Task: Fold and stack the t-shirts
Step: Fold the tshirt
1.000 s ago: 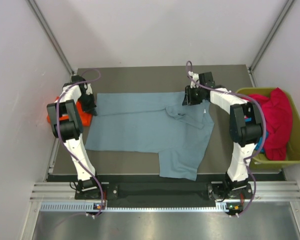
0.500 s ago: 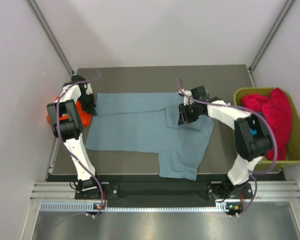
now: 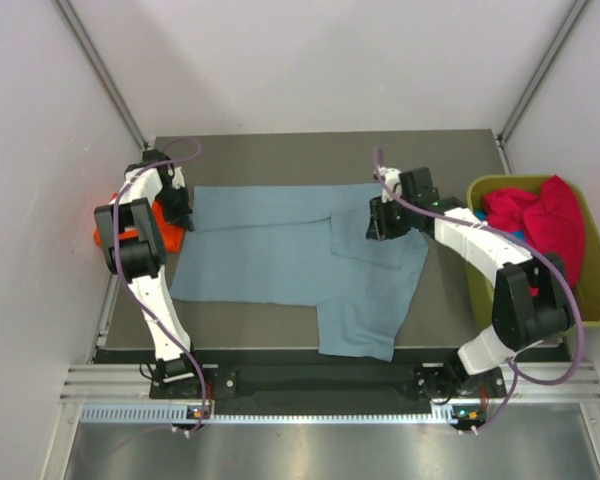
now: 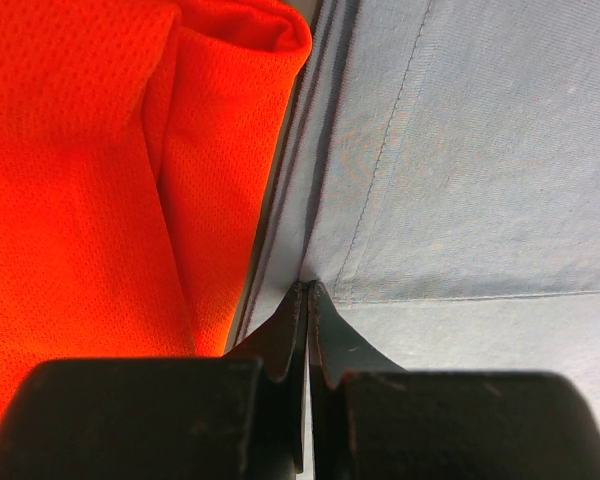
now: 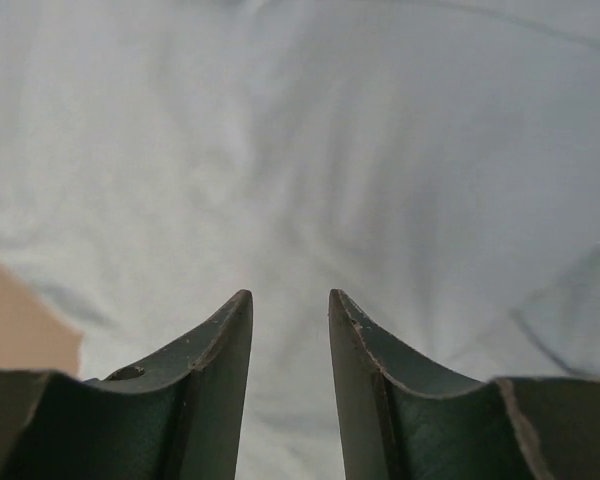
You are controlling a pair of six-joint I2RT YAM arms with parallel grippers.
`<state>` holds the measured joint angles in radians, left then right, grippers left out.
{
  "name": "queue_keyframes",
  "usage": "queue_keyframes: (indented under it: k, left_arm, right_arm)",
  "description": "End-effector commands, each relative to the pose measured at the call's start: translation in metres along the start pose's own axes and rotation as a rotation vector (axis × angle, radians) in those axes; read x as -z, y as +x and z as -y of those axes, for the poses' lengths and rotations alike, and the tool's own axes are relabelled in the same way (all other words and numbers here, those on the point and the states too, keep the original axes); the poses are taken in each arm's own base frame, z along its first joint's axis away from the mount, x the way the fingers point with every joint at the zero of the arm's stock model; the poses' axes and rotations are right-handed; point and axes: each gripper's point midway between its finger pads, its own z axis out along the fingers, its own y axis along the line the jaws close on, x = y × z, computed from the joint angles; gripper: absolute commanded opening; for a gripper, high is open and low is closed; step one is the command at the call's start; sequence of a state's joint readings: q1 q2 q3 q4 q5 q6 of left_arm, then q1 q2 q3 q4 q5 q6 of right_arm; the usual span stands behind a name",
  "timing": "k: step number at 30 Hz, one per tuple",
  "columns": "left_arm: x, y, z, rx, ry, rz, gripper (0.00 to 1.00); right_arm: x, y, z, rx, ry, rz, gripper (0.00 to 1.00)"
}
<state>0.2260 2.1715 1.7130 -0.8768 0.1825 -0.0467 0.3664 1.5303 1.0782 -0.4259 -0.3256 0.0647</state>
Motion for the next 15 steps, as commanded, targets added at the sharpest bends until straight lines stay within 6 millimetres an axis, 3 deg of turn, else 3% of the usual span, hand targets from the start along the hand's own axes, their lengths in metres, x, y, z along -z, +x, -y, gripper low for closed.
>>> queue_keyframes:
  k: [1,6,15]
  left_arm:
    - [0.003,-0.003,-0.002,0.001,-0.006,0.015,0.0]
    - [0.002,-0.003,-0.002,0.016,-0.006,0.017,0.0]
    - [-0.005,-0.009,-0.002,-0.019,-0.019,0.017,0.0]
  right_arm:
    - [0.003,-0.053,0.042,-0.093,0.092,0.147,0.38]
    - [0.0,-0.077,0.079,-0.163,0.119,0.203,0.41]
    - [-0.015,-0.067,0.131,-0.252,0.208,0.178,0.48]
